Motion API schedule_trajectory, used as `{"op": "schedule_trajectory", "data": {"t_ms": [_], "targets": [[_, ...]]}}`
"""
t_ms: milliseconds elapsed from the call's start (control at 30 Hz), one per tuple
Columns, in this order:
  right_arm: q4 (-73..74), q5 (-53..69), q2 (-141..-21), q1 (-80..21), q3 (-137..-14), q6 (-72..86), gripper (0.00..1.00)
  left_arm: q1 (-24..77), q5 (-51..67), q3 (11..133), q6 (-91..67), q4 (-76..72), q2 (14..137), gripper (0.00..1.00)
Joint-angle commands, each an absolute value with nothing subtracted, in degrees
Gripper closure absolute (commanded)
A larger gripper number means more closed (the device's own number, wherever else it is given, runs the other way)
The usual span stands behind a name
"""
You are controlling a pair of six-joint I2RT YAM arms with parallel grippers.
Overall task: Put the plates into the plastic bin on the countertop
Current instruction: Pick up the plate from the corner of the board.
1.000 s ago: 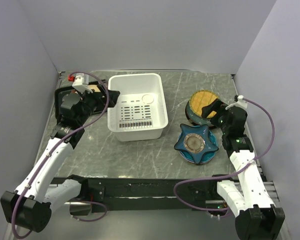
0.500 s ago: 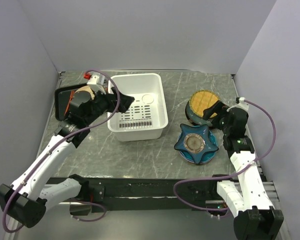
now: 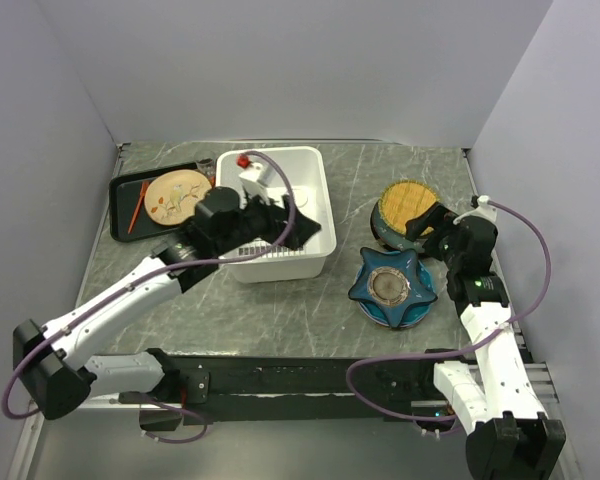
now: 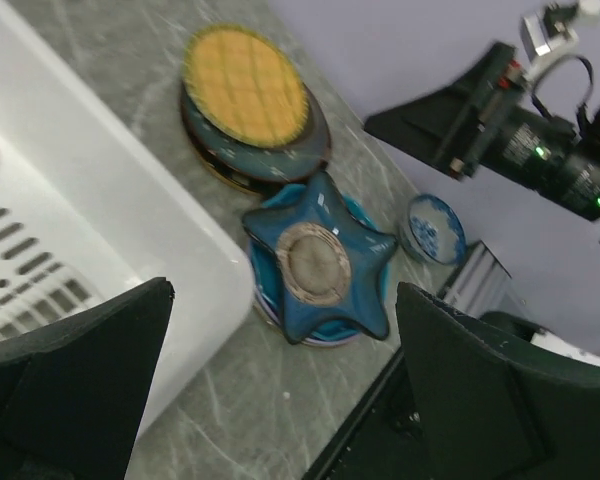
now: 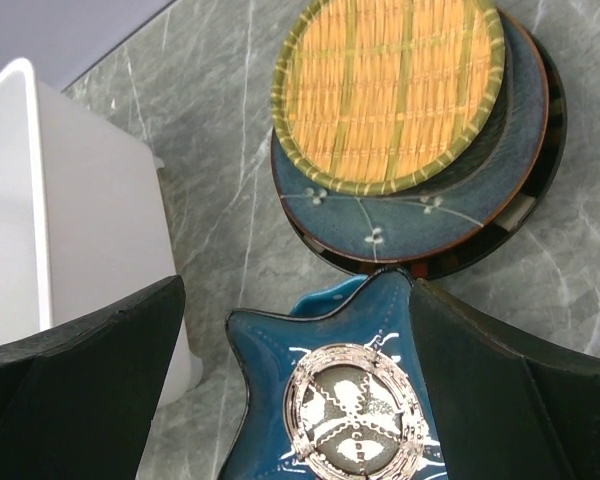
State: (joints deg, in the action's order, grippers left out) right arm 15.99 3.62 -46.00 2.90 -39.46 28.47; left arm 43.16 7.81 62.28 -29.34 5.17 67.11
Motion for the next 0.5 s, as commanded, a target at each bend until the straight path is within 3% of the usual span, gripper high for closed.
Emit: {"op": "schedule_trajectory", "data": {"t_ms": [0, 467], "targets": [[14.77, 4.66, -46.32, 3.51, -38.67, 28.04, 0.00, 49.03, 5.81, 66.09, -29.18, 1.50, 70.66, 0.01], [14.50, 5.45, -46.23, 5.01, -37.62, 26.98, 0.00, 62.40, 0.53, 72.16, -30.14, 0.88, 85.07, 0.01]]}}
